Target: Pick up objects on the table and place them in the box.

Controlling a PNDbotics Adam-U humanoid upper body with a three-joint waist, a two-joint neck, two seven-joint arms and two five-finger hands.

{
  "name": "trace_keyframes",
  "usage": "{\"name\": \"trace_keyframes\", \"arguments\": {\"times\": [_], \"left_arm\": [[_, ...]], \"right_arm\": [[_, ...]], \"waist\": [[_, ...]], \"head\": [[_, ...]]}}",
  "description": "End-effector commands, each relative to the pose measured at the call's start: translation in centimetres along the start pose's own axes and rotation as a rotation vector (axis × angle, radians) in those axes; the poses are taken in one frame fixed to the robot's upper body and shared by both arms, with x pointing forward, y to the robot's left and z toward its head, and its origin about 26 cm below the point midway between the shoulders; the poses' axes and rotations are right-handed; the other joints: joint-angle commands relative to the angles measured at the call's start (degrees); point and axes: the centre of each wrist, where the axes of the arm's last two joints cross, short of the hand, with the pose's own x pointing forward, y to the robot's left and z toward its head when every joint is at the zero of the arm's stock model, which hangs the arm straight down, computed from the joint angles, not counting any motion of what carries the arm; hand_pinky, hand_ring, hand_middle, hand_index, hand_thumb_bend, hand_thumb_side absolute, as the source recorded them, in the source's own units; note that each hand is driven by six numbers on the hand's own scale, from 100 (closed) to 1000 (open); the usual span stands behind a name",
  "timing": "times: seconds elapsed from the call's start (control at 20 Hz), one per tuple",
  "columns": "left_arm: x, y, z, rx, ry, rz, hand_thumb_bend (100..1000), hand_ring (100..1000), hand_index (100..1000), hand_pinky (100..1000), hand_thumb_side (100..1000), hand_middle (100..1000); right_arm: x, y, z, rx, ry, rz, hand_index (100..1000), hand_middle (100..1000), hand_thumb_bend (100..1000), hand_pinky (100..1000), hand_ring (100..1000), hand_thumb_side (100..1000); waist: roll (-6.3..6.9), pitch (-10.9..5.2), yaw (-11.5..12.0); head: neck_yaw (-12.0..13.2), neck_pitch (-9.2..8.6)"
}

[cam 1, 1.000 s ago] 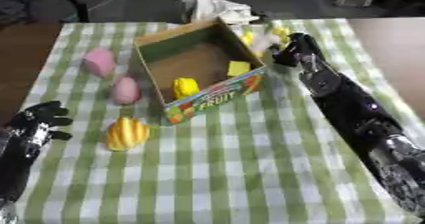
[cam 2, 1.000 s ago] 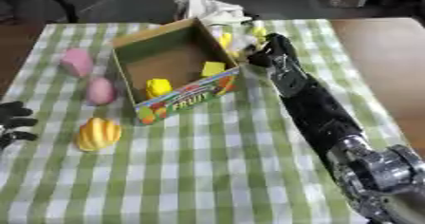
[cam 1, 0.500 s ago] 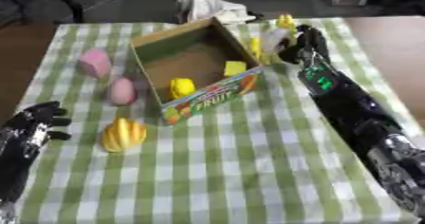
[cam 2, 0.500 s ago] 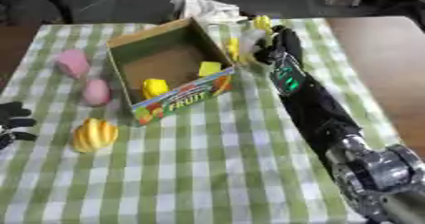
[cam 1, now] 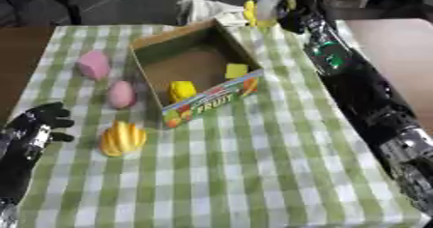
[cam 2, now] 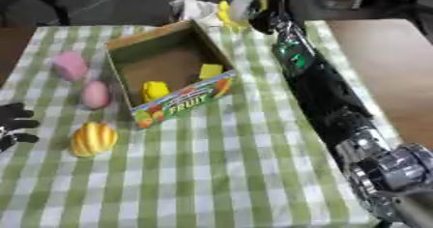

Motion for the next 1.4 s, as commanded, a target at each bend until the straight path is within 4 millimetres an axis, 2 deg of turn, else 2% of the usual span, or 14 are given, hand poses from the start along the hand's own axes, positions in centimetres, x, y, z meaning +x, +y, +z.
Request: {"name": "trace_keyframes", "arguments": {"times": [0.05, 0.1, 0.2, 0.3, 0.35, 0.45, 0.55, 0.8, 0.85, 0.9, 0.95, 1.05, 1.25, 1.4], "left_arm": [[0.7, 0.5, 0.0, 0.006, -0.018, -0.026, 156, 711, 796, 623, 628, 681], [0.6, 0.5, 0.0, 0.007, -0.017, -0.026, 156, 711, 796, 623, 628, 681], [0.6, 0.5, 0.0, 0.004, -0.017, -0.026, 159, 712, 796, 624, 629, 682], [0.6, 0.4, 0.0, -0.001, -0.017, -0.029, 161, 712, 797, 625, 630, 682], [0.6, 0.5, 0.0, -0.003, -0.016, -0.032, 163, 713, 797, 625, 629, 683], [0.6, 0.6, 0.0, -0.003, -0.014, -0.041, 163, 713, 797, 625, 627, 683], [0.6, 0.7, 0.1, -0.001, -0.012, -0.053, 163, 714, 797, 625, 625, 684], [0.7, 0.8, 0.1, 0.0, -0.012, -0.061, 163, 714, 797, 625, 625, 684], [0.8, 0.8, 0.0, -0.004, -0.018, -0.066, 170, 727, 802, 628, 594, 691], [1.3, 1.1, -0.3, -0.016, -0.038, -0.092, 169, 728, 803, 629, 588, 692], [1.7, 1.6, -0.5, -0.024, -0.049, -0.129, 168, 730, 805, 632, 562, 695], [2.4, 2.7, -1.0, -0.052, -0.073, -0.209, 173, 738, 812, 641, 522, 705], [3.7, 3.8, -2.7, -0.168, -0.12, -0.379, 225, 758, 829, 684, 429, 732], [4.3, 4.2, -4.3, -0.282, -0.136, -0.508, 287, 759, 835, 710, 397, 738]], "right_arm": [[3.9, -1.2, -0.6, 0.14, -0.183, 0.053, 446, 399, 100, 611, 604, 100], [4.6, -1.0, -0.5, 0.2, -0.22, 0.075, 450, 403, 100, 612, 614, 100], [5.8, 0.3, 0.1, 0.328, -0.29, 0.141, 509, 456, 122, 635, 677, 100], [6.3, 1.5, 0.5, 0.427, -0.327, 0.216, 576, 512, 100, 651, 713, 100], [6.4, 2.0, 0.7, 0.458, -0.339, 0.251, 711, 630, 221, 672, 758, 255], [6.5, 2.5, 1.1, 0.484, -0.36, 0.31, 815, 731, 325, 690, 796, 424], [6.6, 2.6, 1.4, 0.481, -0.378, 0.346, 848, 756, 346, 698, 808, 461], [6.7, 2.5, 1.5, 0.477, -0.387, 0.365, 848, 756, 346, 698, 808, 461], [6.6, 2.4, 1.6, 0.473, -0.386, 0.363, 912, 808, 321, 713, 832, 416], [6.0, 1.7, 1.6, 0.454, -0.384, 0.354, 904, 797, 297, 712, 829, 398], [5.3, 0.7, 1.7, 0.423, -0.384, 0.341, 880, 768, 240, 706, 817, 342], [4.1, -0.9, 2.2, 0.362, -0.391, 0.299, 874, 762, 195, 707, 818, 311], [1.7, -3.3, 3.8, 0.259, -0.423, 0.23, 861, 742, 158, 704, 814, 304], [0.1, -5.0, 5.2, 0.172, -0.444, 0.174, 847, 728, 129, 700, 812, 313]], "waist": [[-0.07, -1.04, -0.2], [-0.08, -1.1, -0.32], [-0.12, -1.25, -0.42], [-0.14, -1.35, -0.43], [-0.15, -1.39, -0.46], [-0.18, -1.51, -0.73], [-0.28, -1.59, -1.13], [-0.32, -1.6, -1.31], [-0.39, -1.73, -1.45], [-0.51, -1.93, -2.25], [-0.56, -2.02, -3.4], [-0.53, -2.06, -5.79], [-0.17, -1.75, -9.15], [0.31, -1.05, -11.72]], "head": [[0.36, 0.27], [0.48, 0.27], [0.56, 0.27], [0.6, 0.27], [0.63, 0.27], [0.84, 0.27], [1.15, 0.27], [1.28, 0.27], [1.59, 0.27], [2.43, 0.27], [3.36, 0.27], [5.42, 0.27], [8.15, 0.27], [9.79, 0.27]]}}
